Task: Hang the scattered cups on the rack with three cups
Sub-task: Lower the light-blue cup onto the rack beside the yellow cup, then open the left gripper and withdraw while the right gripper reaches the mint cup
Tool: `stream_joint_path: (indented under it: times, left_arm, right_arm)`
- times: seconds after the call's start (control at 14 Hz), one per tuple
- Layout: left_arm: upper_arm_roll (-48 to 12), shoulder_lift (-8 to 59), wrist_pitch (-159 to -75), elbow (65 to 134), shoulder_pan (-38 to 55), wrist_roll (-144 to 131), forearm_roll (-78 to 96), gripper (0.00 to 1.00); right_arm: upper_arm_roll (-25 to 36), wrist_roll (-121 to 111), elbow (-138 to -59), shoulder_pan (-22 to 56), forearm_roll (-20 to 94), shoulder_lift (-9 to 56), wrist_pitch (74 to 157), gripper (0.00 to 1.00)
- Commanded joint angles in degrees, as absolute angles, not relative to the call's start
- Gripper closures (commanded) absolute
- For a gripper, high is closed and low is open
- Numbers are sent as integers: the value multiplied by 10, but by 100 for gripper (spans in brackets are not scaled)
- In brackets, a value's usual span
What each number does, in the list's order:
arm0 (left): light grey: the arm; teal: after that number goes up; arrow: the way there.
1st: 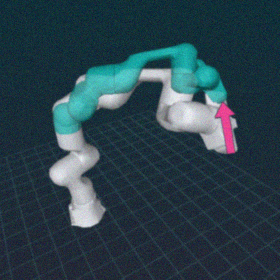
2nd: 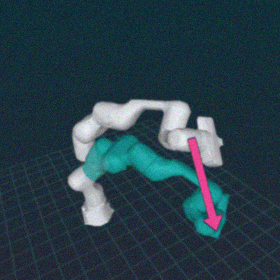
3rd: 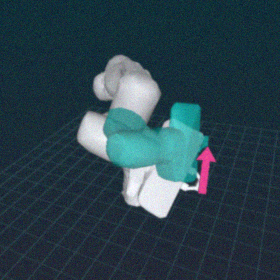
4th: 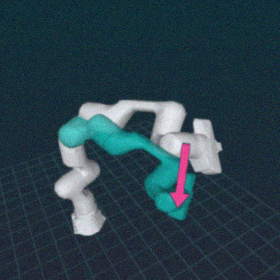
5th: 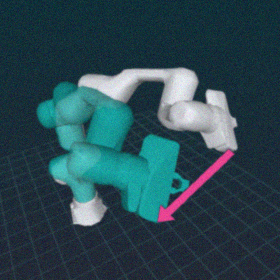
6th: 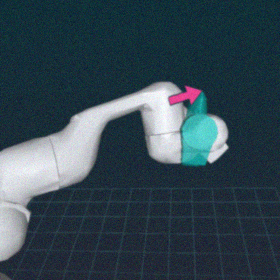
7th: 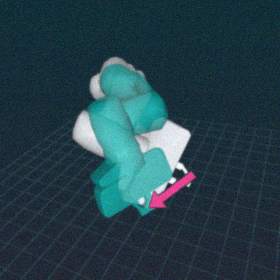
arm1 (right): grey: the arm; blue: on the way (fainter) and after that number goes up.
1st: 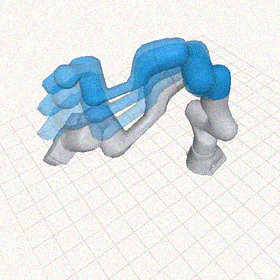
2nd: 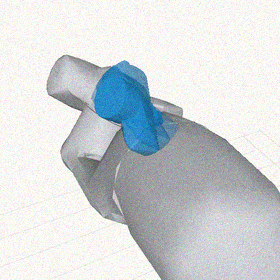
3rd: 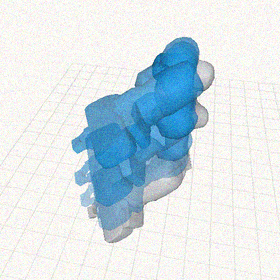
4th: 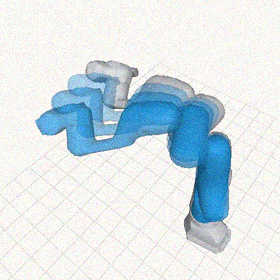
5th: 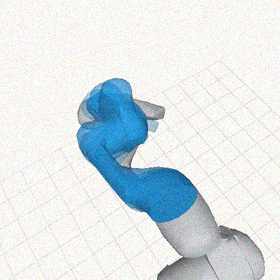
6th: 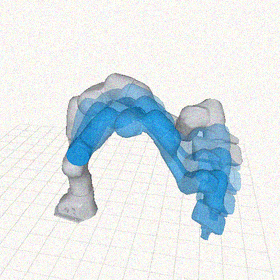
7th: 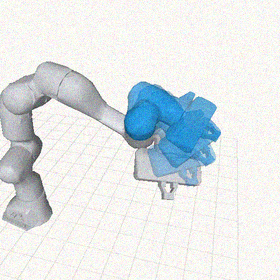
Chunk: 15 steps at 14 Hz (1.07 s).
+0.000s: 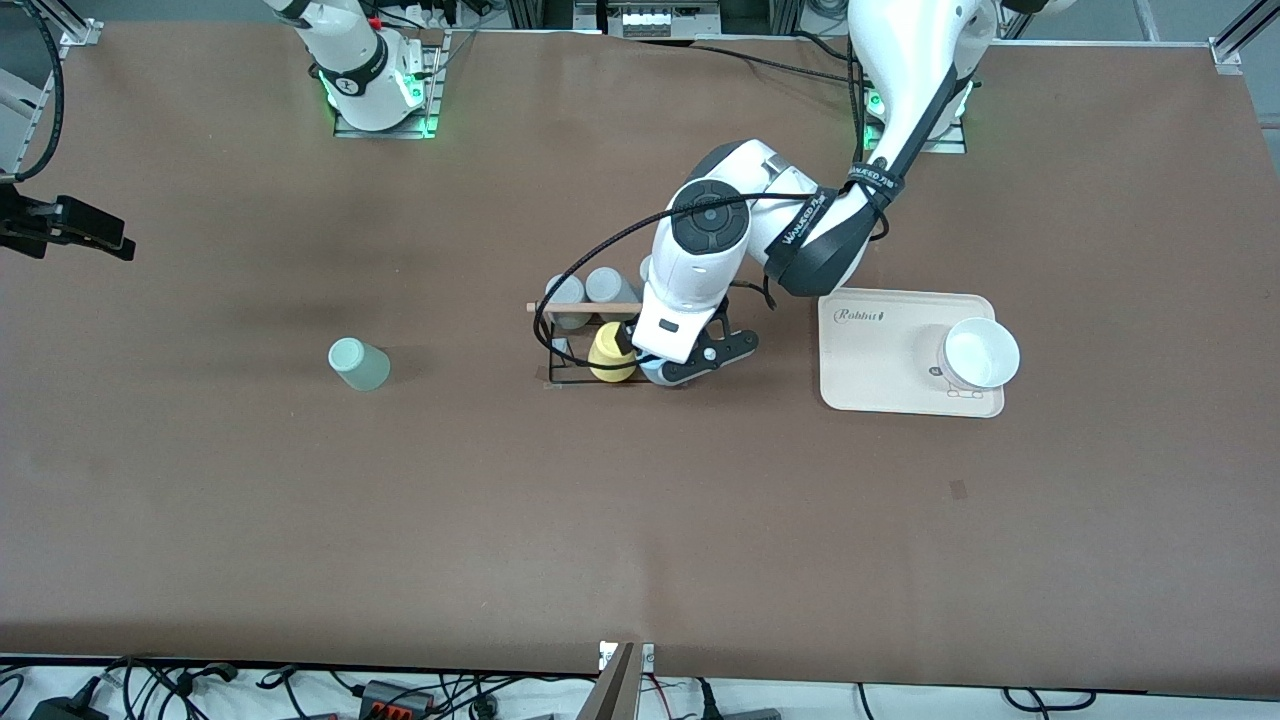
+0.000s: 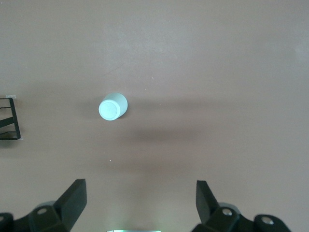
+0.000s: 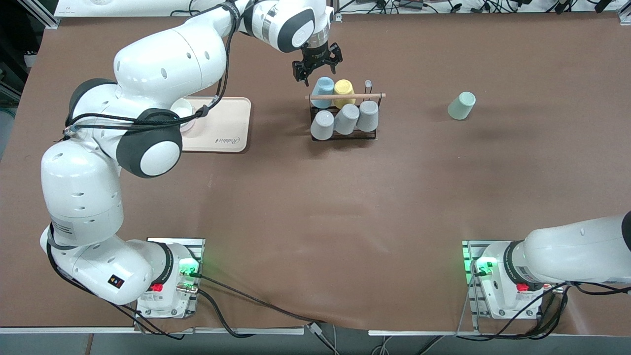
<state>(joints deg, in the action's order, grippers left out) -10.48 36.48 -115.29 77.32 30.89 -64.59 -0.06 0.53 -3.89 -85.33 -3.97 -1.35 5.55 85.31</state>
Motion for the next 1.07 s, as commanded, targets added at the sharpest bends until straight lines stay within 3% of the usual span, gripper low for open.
stream_joint_path:
  times: [0.0, 0.43, 1.0]
  left_arm:
    - [-98, 332, -1095, 771, 304, -608, -68, 0]
    - [-99, 277, -995, 770, 227, -359, -132, 0]
    - [-106, 202, -926, 770, 31, -103, -50, 0]
  right_arm:
    - [4, -33, -846, -40, -12, 57, 845, 0]
    - [5, -38, -846, -41, -14, 80, 827, 0]
    - [4, -33, -848, -42, -12, 131, 797, 0]
